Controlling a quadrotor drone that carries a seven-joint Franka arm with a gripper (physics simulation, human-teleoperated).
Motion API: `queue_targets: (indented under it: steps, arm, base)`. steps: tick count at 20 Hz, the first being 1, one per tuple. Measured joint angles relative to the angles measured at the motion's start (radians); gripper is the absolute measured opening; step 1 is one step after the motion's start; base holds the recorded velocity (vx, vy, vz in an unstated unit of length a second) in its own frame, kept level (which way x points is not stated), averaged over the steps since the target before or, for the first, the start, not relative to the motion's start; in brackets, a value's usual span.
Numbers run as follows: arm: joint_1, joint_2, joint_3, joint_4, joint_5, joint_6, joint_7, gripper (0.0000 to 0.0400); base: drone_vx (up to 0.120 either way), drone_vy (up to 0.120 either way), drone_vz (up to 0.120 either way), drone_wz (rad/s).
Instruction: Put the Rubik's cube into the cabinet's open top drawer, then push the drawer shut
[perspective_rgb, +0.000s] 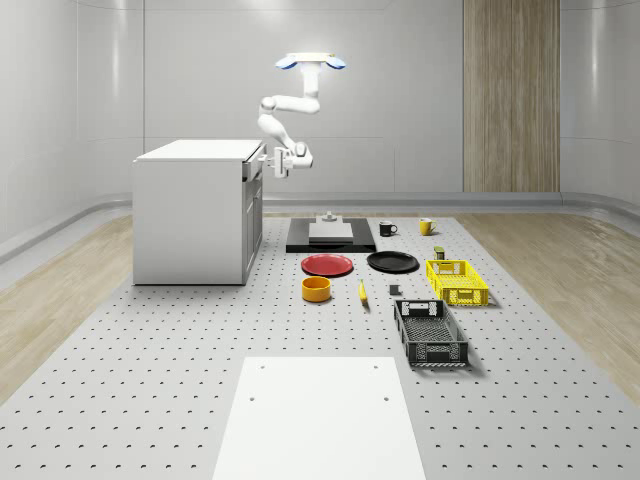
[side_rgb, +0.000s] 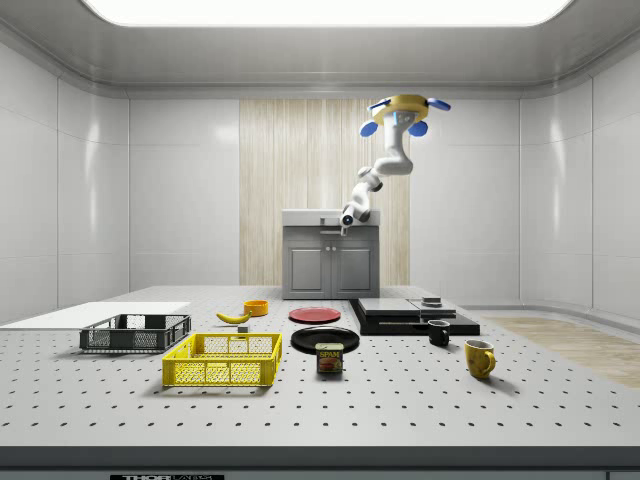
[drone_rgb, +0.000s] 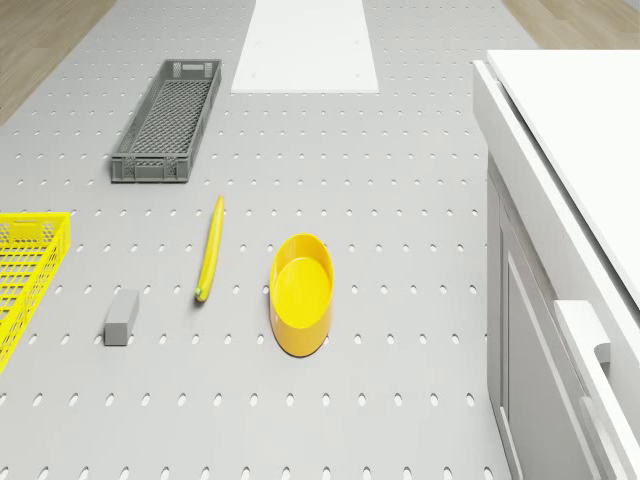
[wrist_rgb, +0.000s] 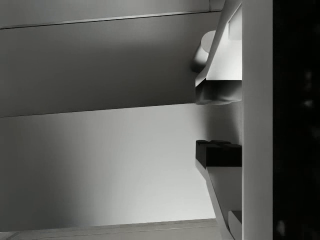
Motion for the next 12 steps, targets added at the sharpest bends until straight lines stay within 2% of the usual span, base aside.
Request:
queue_targets:
  steps: [7,12]
  arm:
    - [0.019,-0.003,0.042,0.020,-0.031,0.023,-0.112,0.0105]
    - [0.026,-0.003,0.058,0.025,-0.041,0.030,-0.146,0.0105]
  base:
    - [0.000,0.114,0.000,0.000]
    - [0.000,0.000,0.000,0.000]
